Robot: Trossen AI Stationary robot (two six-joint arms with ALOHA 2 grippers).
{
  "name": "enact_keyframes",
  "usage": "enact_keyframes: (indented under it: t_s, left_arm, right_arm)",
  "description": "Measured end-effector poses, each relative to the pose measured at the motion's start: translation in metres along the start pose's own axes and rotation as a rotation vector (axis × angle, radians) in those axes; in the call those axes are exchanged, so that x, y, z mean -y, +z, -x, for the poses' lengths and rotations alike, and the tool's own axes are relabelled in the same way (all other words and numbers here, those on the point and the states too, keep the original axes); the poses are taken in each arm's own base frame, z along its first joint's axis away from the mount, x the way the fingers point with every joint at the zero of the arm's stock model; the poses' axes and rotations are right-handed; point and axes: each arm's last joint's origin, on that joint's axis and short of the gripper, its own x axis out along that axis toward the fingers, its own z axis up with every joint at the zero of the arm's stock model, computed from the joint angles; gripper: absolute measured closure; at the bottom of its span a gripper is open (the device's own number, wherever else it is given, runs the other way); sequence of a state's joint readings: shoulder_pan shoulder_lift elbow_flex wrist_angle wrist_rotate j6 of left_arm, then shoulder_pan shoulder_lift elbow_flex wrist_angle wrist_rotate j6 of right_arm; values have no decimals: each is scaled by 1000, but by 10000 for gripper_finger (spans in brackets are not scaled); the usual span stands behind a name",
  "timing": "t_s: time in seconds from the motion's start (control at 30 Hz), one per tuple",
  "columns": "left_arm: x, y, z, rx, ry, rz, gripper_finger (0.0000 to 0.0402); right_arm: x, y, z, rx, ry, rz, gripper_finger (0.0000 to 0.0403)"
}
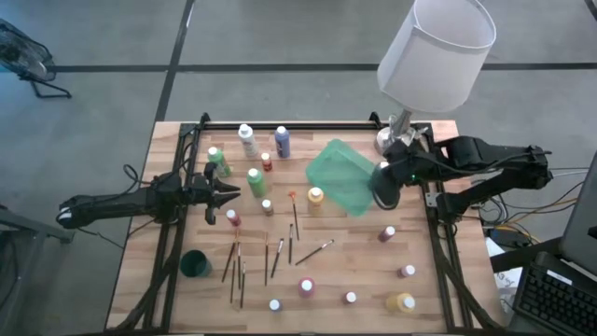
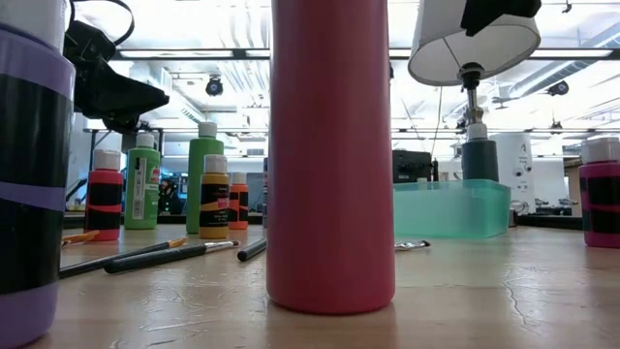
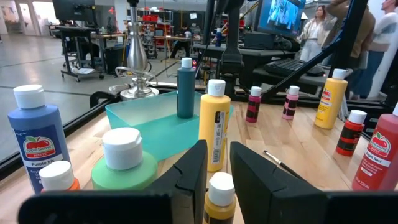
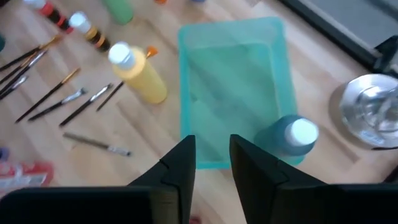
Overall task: Pick & Place Paint Supplies
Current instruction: Put the big yellow paint bottle into the green bin
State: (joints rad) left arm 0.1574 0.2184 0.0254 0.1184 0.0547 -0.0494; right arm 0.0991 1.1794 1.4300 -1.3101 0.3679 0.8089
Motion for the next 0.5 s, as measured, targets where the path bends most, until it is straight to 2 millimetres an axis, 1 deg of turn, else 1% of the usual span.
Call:
enact_keyframes:
  t_s: [0.23,0.37,0.5]
  left_arm:
    - [0,0,0,0,0,0,326]
    - [0,0,0,0,0,0,326]
    - [0,0,0,0,0,0,326]
  right_arm:
    - [-1,0,0,2,7,-19,348]
    - [-5,-4,2,-5,27,-25,362]
    - [-12,-13,5,-23,56,-14,370]
